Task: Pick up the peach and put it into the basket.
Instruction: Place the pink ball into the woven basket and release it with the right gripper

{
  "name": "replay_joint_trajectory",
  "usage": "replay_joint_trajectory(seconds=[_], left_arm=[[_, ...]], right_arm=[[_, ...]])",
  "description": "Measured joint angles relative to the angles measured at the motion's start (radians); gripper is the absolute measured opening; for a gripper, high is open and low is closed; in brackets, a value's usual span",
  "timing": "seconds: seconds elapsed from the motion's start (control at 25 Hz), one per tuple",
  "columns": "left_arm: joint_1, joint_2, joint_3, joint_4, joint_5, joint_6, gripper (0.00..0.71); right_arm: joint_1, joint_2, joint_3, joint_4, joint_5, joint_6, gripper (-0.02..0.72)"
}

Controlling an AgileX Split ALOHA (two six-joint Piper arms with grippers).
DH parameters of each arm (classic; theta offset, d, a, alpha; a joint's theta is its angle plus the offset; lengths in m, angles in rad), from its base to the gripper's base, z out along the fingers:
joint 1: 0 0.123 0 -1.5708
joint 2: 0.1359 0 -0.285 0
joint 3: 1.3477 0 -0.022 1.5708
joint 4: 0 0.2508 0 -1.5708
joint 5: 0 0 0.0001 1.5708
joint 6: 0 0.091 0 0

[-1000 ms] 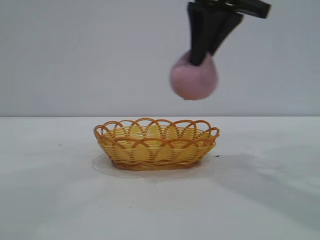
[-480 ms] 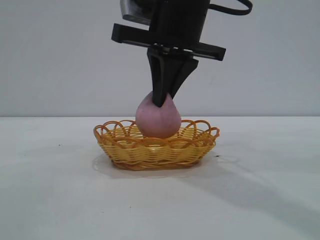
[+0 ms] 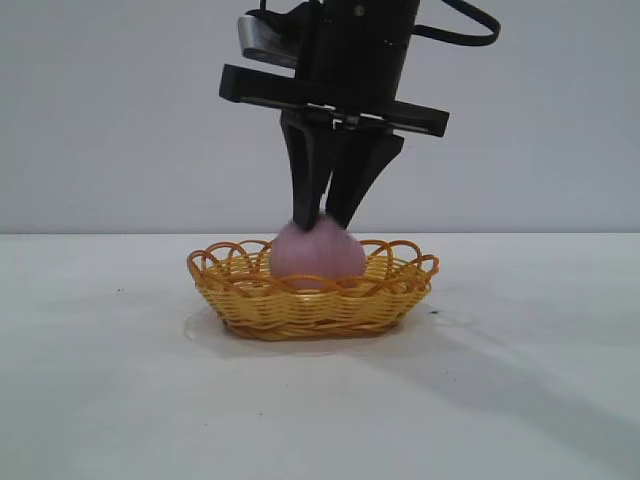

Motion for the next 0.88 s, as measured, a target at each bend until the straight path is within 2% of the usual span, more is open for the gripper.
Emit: replay_joint_trajectory(seconds=[0.36, 0.52, 0.88], left_arm=[[0.0, 0.0, 0.0, 0.0, 0.0, 0.0, 0.538], [0.0, 0.0, 0.0, 0.0, 0.0, 0.0, 0.538], [0.0, 0.0, 0.0, 0.0, 0.0, 0.0, 0.538]], right_arm=[[0.0, -0.002, 0.0, 0.0, 0.0, 0.0, 0.219], [-0.008, -0.022, 0.0, -0.037, 0.013, 0.0, 0.219], [-0.165, -0.066, -0.002, -0.102, 0.098, 0.0, 0.219]])
